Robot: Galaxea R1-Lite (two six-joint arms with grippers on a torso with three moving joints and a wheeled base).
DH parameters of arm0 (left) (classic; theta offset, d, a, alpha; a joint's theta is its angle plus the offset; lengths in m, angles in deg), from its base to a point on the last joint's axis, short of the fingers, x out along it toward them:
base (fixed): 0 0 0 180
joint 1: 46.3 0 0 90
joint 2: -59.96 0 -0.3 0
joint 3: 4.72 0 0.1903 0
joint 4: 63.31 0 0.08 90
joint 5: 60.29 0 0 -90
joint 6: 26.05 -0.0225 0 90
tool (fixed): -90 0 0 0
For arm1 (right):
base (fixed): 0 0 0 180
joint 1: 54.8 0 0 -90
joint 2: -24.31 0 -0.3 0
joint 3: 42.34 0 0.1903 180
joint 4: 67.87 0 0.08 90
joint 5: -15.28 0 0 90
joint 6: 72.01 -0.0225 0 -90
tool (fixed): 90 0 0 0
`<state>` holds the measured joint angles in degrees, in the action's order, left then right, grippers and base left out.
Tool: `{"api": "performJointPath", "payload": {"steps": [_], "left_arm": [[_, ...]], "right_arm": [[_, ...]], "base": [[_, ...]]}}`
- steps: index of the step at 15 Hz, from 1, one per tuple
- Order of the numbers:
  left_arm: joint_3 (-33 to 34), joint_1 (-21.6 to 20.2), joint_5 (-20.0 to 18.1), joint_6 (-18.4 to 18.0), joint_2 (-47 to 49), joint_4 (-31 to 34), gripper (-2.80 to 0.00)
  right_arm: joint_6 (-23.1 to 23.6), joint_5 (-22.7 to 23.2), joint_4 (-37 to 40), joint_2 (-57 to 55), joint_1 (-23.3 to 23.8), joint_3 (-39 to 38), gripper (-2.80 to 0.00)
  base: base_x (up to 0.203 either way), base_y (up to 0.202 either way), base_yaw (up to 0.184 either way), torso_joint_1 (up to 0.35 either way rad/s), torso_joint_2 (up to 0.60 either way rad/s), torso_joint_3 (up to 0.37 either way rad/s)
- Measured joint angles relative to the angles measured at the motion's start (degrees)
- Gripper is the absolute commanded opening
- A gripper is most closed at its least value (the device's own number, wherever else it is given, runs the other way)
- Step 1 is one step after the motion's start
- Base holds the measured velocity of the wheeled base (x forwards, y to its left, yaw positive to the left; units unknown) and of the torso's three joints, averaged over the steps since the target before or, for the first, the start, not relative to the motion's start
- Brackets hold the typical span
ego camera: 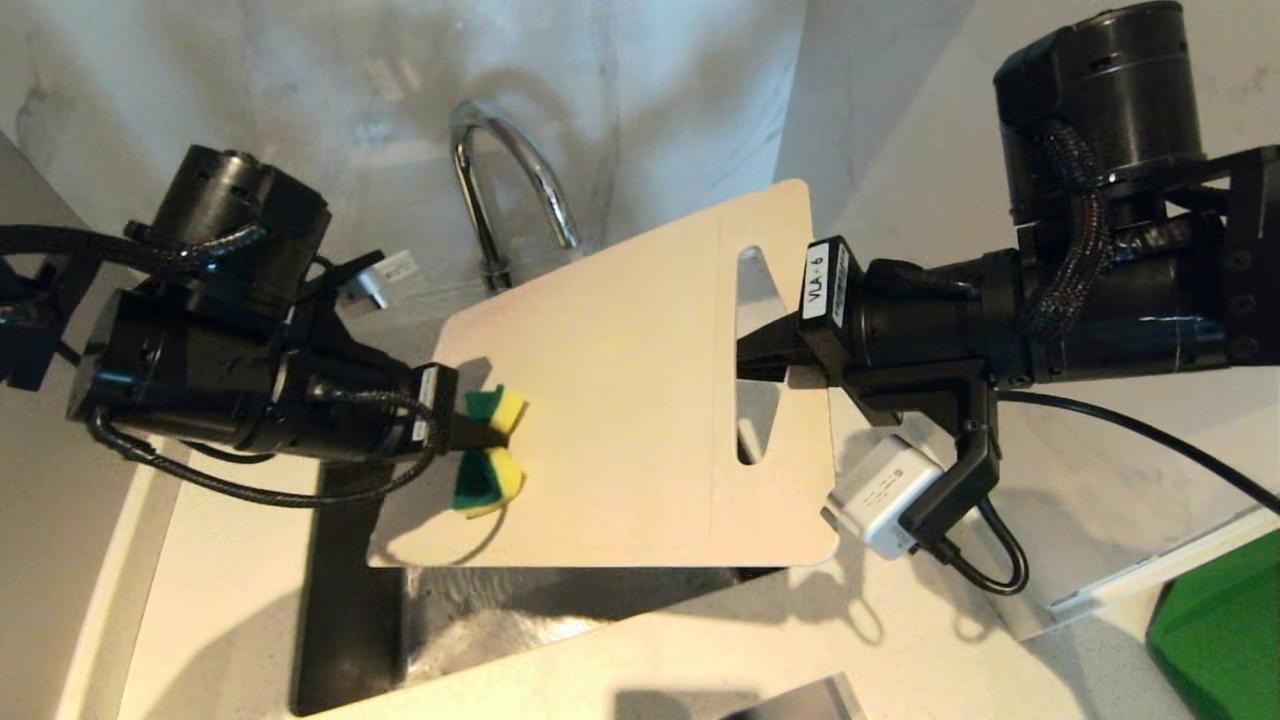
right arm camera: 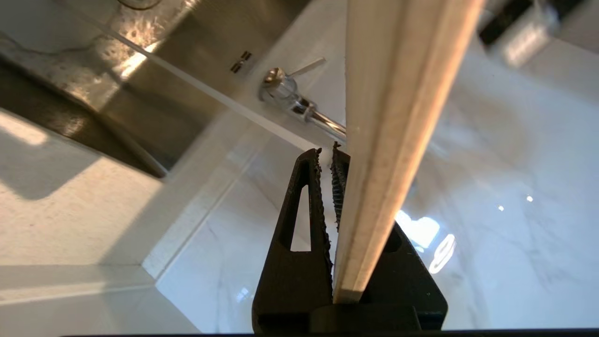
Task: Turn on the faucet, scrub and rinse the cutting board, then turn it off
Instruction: Scrub the cutting board underwater, then put down the cleaning cloth
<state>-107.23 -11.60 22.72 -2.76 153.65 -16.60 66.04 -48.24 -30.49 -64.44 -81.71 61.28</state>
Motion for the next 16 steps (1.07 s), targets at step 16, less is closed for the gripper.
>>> {"api": "performJointPath", "payload": {"steps": [16], "left_arm": [[21.77,-32.84,-13.65,-18.24,-13.26,-6.51,-2.80]], "right_arm": [[-1.23,1.26,-0.52,0.90,1.60,-0.90,-2.80]], "base": [[0.000,0.000,0.000,0.000,0.00,0.000]]}}
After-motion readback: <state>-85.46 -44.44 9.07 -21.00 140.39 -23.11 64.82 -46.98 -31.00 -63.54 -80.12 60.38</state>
